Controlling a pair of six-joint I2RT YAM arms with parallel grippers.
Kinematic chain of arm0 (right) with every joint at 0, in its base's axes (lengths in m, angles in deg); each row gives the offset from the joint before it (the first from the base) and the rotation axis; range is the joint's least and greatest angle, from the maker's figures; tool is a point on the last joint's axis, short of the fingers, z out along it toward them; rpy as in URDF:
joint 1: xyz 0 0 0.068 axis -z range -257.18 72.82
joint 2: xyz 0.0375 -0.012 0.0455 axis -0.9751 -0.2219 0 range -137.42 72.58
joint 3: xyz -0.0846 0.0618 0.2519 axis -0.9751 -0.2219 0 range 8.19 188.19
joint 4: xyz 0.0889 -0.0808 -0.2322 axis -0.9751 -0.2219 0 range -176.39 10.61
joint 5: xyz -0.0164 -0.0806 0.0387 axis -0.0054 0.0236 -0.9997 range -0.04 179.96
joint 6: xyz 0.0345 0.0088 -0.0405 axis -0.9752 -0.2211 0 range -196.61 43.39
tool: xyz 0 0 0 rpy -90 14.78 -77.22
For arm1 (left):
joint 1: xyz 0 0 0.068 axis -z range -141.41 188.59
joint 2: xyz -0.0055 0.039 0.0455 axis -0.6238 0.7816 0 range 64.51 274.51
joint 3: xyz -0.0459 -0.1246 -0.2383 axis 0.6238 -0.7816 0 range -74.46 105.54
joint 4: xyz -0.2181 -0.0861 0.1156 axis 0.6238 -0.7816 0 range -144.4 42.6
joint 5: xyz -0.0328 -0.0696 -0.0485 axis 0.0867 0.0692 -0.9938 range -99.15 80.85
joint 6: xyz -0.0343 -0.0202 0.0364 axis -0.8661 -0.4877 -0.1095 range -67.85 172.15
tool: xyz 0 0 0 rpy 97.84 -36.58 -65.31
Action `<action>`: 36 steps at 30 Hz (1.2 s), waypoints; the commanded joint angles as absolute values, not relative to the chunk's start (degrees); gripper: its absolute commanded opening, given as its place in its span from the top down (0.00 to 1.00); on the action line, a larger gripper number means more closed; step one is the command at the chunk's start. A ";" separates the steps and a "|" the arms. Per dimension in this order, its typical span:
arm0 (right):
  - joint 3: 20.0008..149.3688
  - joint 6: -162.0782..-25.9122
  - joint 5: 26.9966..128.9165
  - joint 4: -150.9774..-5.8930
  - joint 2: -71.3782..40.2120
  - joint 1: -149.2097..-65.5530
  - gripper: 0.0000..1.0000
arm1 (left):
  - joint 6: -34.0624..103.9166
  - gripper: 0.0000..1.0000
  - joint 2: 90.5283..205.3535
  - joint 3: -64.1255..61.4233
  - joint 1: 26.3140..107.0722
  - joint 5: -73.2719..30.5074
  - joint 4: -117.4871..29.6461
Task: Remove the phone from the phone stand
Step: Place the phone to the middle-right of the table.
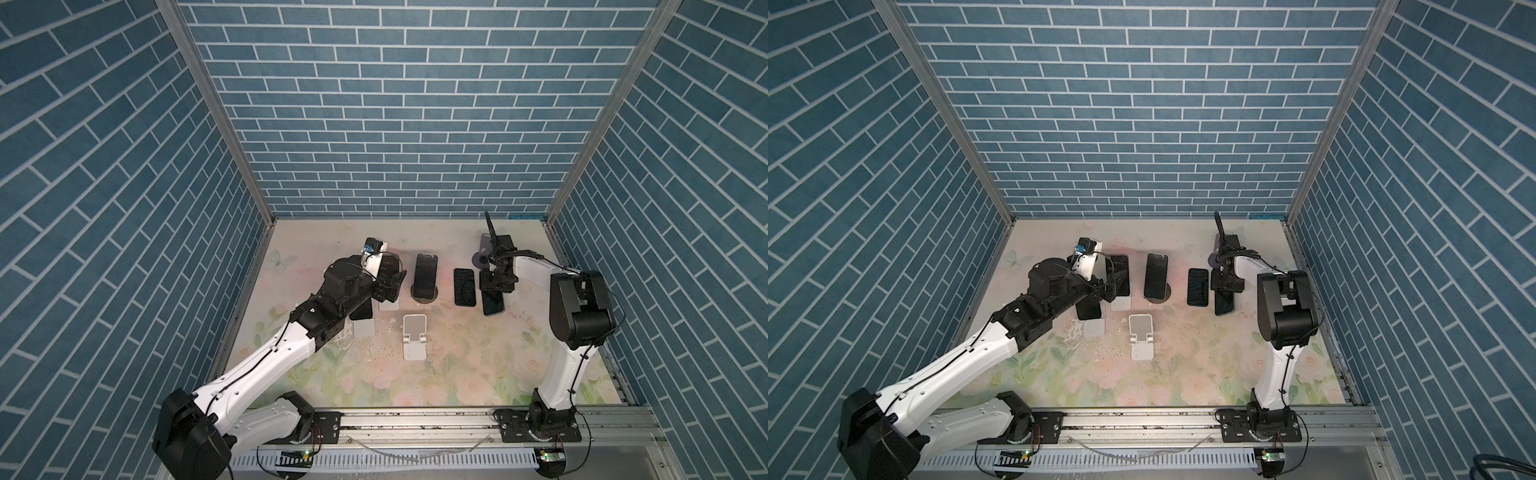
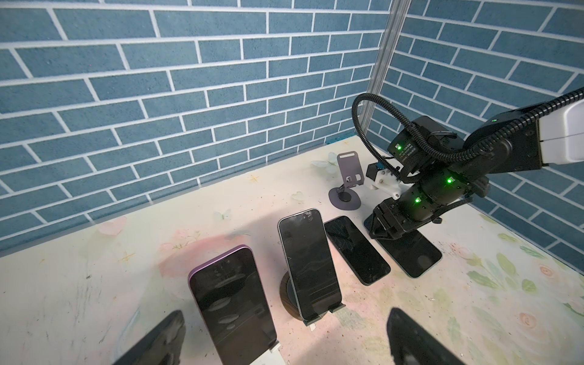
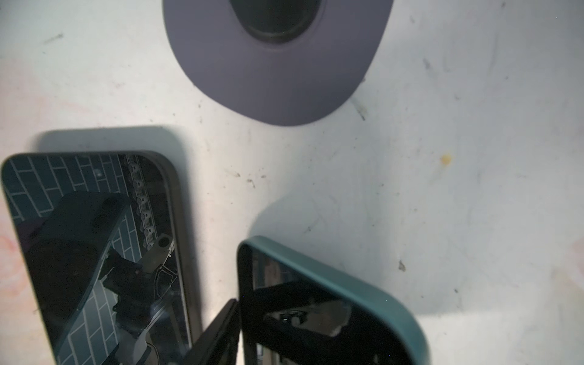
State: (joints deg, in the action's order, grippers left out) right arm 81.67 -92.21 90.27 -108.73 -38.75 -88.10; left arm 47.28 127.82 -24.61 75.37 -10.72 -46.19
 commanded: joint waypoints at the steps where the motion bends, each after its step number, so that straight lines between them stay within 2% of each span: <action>1: 82.02 -92.16 89.43 -112.96 -40.18 -87.89 0.35 | 47.75 0.00 126.91 -25.15 75.57 -11.05 -45.29; 14: 81.23 -93.31 89.96 -112.96 -39.57 -87.88 0.25 | 47.83 0.00 126.83 -25.32 75.58 -10.99 -45.30; 36: 81.50 -93.49 89.91 -113.23 -38.37 -87.90 0.21 | 45.56 0.00 128.32 -21.94 75.51 -7.35 -51.61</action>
